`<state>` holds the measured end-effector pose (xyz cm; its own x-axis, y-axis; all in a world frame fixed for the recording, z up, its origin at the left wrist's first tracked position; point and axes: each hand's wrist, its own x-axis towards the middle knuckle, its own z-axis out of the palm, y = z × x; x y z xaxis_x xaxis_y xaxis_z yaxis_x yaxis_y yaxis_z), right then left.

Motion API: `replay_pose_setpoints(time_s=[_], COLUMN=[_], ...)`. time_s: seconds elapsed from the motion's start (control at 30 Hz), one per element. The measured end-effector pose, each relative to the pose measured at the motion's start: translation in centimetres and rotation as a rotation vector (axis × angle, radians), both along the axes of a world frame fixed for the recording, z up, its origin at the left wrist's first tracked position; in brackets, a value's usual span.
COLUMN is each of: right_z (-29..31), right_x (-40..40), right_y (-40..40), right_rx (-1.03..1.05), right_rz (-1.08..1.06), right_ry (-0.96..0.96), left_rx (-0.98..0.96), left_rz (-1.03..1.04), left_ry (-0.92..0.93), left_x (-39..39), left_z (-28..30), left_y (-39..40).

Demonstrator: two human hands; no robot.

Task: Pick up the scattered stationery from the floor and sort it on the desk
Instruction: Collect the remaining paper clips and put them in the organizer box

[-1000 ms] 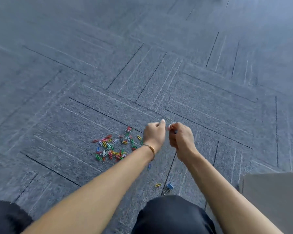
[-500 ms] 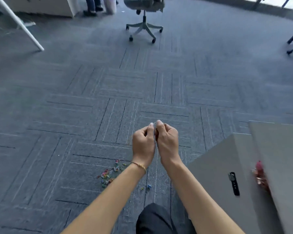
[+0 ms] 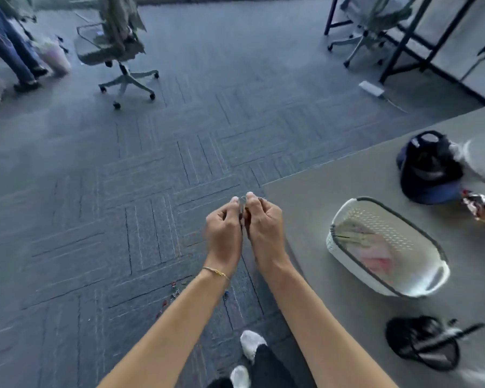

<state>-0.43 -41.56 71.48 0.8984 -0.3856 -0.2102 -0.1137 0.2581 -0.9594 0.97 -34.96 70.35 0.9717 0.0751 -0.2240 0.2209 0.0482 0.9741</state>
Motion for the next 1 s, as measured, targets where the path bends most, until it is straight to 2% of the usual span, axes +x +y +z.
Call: replay_pose_setpoints(time_s=[0.27,0.43,0.73,1.0], right_z=[4.5,5.3,6.3,4.2], right_x=[-11.5,-19.8,-33.6,-44.0], right_y=[-8.1,-11.8,-19.5,-26.6], right_rx=[-0.031,-0.032,-0.096,-0.05], right_rz=[-0.319,-0.513,-0.804,-0.984], right_ry=[0.01,0.001,0.008,0.058], left_rx=[-0.013,-0.063,-0.028,0.073], left_rz=[-0.349,-0.575,-0.913,-1.104], left_ry=[-0.121,-0.063,-0.034,0.13], left_x=[-7.5,-14.6,-27.2,-36.4], left_z=[5.3,6.4,6.2,3.8], left_y=[-6.4,-11.5,-20.5,-28.8])
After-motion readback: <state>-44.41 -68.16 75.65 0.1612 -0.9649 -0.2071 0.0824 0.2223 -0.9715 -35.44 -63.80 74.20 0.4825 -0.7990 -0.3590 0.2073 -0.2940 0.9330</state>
